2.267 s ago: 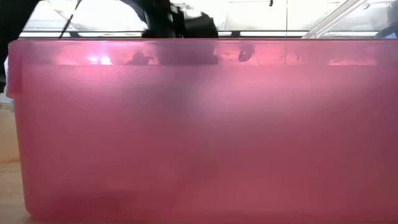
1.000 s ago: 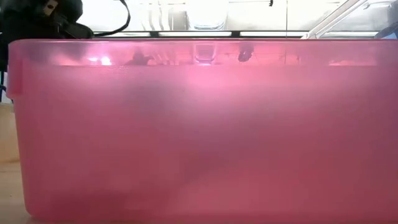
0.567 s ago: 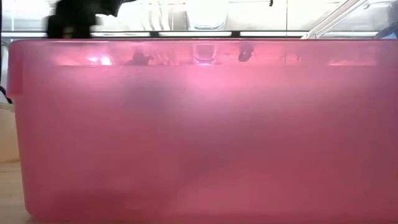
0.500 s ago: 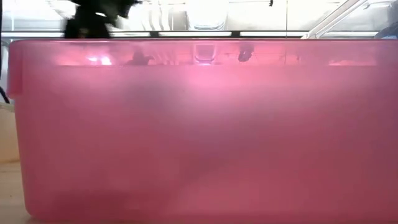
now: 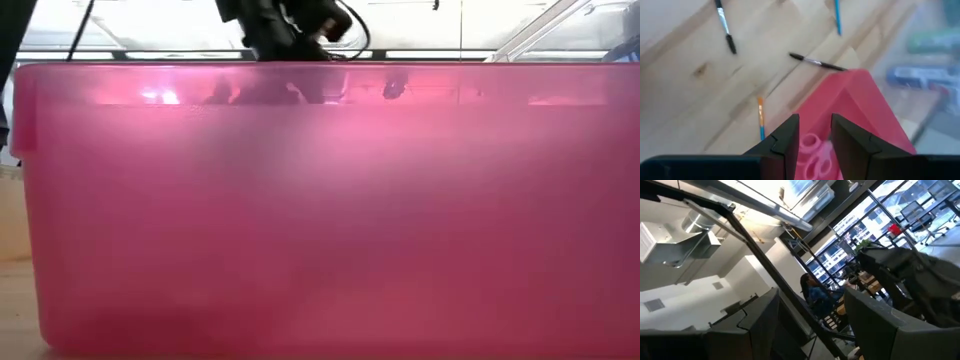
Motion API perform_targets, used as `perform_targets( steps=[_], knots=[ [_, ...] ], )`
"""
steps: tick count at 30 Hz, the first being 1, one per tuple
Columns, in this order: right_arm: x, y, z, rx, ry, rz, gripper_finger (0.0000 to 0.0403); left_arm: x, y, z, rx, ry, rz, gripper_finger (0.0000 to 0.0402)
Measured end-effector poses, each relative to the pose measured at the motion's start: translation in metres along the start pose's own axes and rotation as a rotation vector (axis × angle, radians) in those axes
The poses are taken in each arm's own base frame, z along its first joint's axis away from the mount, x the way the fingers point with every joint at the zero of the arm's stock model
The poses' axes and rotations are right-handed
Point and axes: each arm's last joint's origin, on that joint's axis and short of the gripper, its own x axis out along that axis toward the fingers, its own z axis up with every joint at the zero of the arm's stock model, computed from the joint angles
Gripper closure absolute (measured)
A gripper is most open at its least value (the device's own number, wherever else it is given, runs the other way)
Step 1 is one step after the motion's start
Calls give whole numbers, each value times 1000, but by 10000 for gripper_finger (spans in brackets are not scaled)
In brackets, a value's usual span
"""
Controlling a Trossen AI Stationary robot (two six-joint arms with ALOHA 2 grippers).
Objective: Pick & Place Paint Supplies
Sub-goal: Put the black lash brush into the orange bin
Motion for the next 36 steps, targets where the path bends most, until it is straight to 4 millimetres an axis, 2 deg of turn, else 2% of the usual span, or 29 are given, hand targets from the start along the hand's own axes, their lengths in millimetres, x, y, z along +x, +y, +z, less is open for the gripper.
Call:
perform_targets(
  steps=[8, 14, 19, 25, 30, 36],
  knots=[
    [0, 1, -1, -43, 26, 37, 184, 30, 0, -7, -71, -257, 223, 280],
    [-2, 2, 1, -41, 29, 53, 184, 54, 9, -18, -139, -336, 205, 280],
    [-2, 2, 1, -42, 31, 56, 184, 72, 25, -30, -292, -355, 219, 280],
    [-2, 3, 0, -53, 49, 78, 184, 84, 29, -29, -300, -372, 215, 280],
    [-2, 3, 0, -56, 61, 93, 184, 106, 27, -20, -295, -353, 247, 280],
    [-2, 4, 0, -32, 67, 109, 184, 118, 24, -10, -294, -337, 304, 280]
  ],
)
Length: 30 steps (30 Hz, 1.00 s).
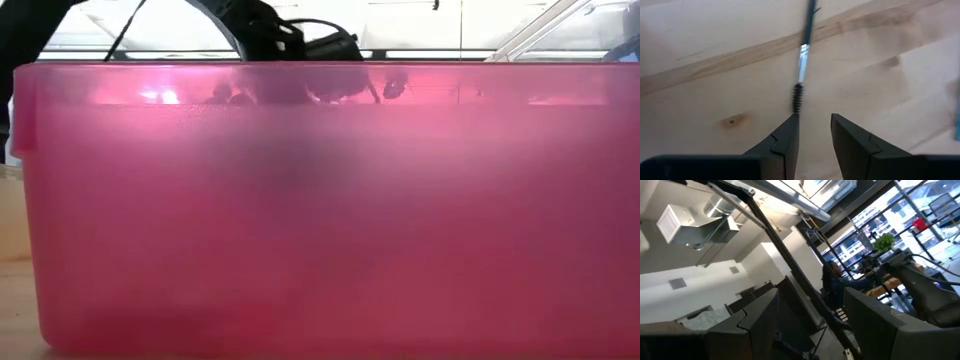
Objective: Pick & Place Paint Supplies
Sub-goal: Put the black lash brush into the orange bin
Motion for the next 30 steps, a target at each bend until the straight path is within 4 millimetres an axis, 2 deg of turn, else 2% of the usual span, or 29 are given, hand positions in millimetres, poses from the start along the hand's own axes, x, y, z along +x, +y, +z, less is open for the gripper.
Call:
perform_targets(
  steps=[23, 26, 30],
  knots=[
    [0, 1, 0, 1, 9, 29, 183, 23, 1, -3, 31, -37, 89, 285],
    [0, 1, 0, 1, 7, 32, 184, 24, 3, -2, 36, -36, 100, 312],
    [0, 2, 0, 1, 12, 37, 184, 25, 5, -2, 40, -40, 106, 384]
  ],
)
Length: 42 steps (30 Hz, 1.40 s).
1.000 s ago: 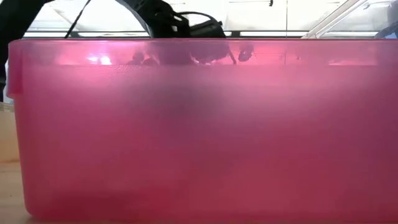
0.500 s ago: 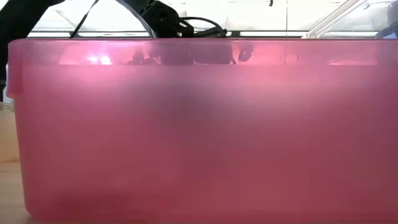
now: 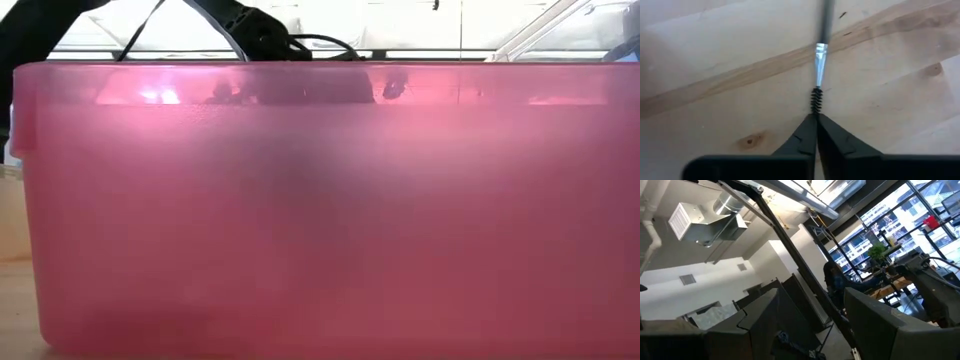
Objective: Pick & Place Paint Supplies
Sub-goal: Put the black lash brush into the orange bin
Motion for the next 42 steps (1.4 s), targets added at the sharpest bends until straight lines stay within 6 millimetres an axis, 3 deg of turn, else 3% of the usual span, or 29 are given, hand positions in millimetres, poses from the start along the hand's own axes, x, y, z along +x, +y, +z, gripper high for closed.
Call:
perform_targets(
  steps=[5, 12, 16, 21, 25, 28, 34, 38, 42],
  knots=[
    [0, 0, 0, 0, 6, 11, 184, -9, -16, 3, 71, 11, -172, 397],
    [0, 1, 0, -9, 12, 26, 184, -65, -39, 10, 164, 34, -373, 399],
    [0, 1, 0, -12, 16, 34, 183, -103, -37, 22, 194, -3, -455, 400],
    [0, 2, 0, -14, 25, 47, 184, -149, -9, 14, 308, 67, -374, 400],
    [-1, 3, 0, -14, 31, 65, 183, -189, 17, -10, 429, 156, -283, 401],
    [-2, 3, 1, -10, 30, 71, 184, -217, 33, -40, 451, 223, -247, 401],
    [-5, 5, 4, -9, 20, 82, 184, -274, 77, -111, 280, 346, -188, 401],
    [-6, 5, 4, -6, 17, 85, 184, -290, 108, -158, 81, 378, -124, 401],
    [-6, 6, 5, 15, 13, 87, 184, -293, 134, -201, -103, 388, -47, 401]
  ],
)
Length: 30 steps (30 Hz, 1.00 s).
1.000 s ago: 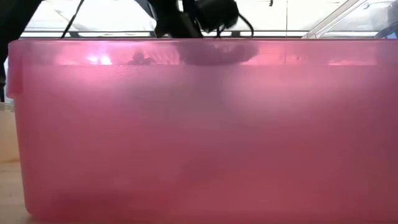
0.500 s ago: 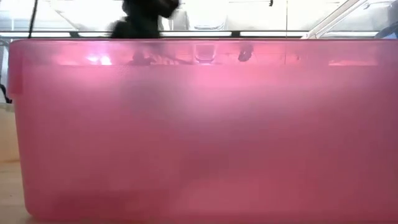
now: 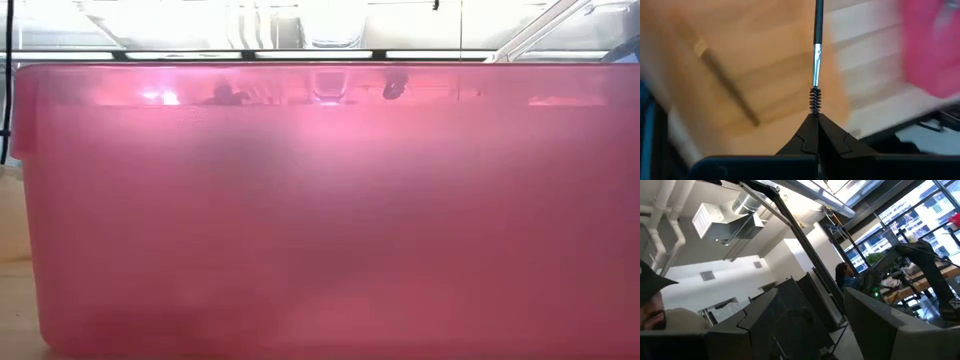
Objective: Pick & Place Paint Supplies
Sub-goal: Put the black lash brush into the orange bin
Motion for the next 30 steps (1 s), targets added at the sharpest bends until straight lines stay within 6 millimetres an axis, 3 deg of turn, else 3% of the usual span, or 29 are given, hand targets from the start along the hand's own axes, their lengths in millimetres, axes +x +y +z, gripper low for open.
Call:
perform_targets(
  steps=[4, 11, 30],
  knots=[
    [0, 1, 1, 6, -8, 6, 184, 16, 16, -17, -52, 53, 25, 401],
    [0, 2, 2, 22, -20, 15, 184, 43, 18, -16, -72, 79, -2, 401],
    [0, 1, 1, 22, -15, 11, 184, 43, 17, -15, -82, 83, -4, 401]
  ],
)
